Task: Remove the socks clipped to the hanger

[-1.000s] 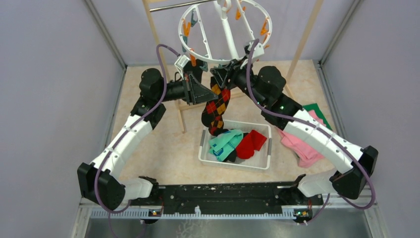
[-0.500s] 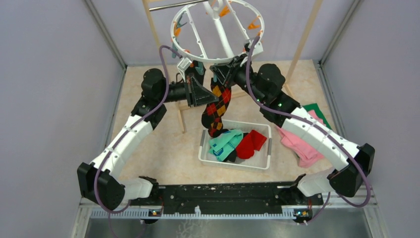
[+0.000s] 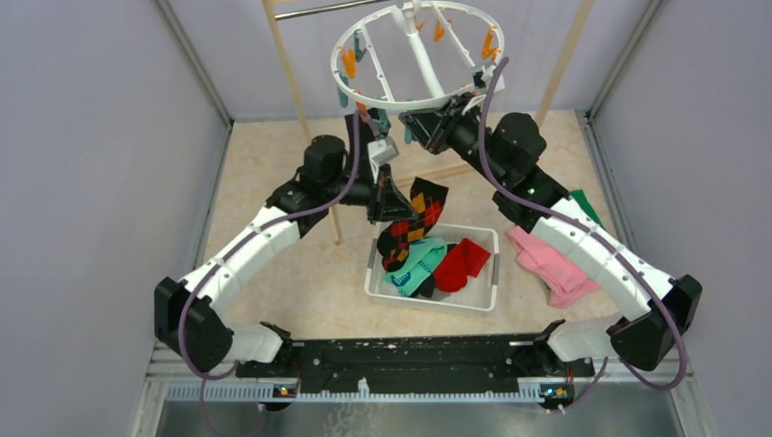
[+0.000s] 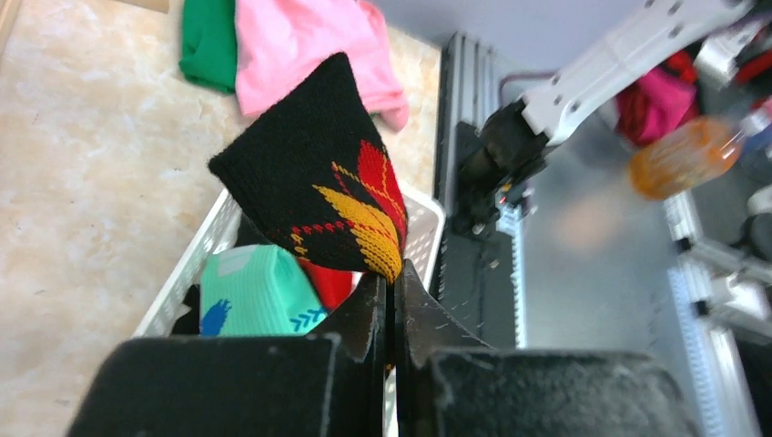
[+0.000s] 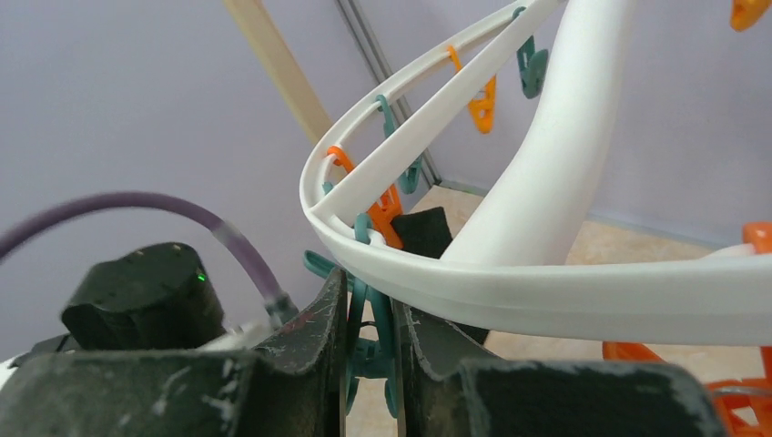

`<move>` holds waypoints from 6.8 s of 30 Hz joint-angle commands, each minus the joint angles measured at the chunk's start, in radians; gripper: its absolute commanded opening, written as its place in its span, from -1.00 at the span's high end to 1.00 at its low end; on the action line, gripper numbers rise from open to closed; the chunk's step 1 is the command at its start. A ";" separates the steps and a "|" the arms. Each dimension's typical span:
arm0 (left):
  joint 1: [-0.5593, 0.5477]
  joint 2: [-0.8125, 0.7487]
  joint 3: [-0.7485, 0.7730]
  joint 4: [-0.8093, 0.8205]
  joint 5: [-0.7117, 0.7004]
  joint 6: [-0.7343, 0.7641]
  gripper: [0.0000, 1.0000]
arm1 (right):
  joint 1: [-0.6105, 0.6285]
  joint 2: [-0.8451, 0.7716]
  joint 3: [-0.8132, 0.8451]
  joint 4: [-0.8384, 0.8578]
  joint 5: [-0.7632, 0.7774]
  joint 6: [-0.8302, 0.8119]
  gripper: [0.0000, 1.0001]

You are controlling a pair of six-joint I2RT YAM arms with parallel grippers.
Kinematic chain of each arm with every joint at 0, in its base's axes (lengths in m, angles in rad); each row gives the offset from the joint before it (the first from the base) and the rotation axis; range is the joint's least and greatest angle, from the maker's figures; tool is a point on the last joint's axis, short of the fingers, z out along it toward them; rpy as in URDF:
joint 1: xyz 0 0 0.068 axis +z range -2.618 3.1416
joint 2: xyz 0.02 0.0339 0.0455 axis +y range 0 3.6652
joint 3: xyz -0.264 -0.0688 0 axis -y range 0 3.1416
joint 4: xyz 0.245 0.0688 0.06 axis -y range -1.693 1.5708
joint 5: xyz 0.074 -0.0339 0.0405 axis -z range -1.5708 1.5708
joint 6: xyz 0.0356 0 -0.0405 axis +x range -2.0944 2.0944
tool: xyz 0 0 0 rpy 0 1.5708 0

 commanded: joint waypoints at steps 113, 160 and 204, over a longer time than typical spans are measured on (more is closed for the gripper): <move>0.054 -0.055 0.243 -0.155 -0.287 -0.060 -0.17 | 0.227 -0.150 -0.487 0.294 0.294 -0.360 1.00; 0.076 -0.099 0.272 -0.201 -0.370 -0.099 -0.82 | 0.249 -0.060 -0.500 0.459 0.302 -0.376 1.00; 0.089 0.079 0.489 -0.134 -0.573 -0.088 -0.57 | 0.324 0.024 -0.461 0.441 0.255 -0.276 1.00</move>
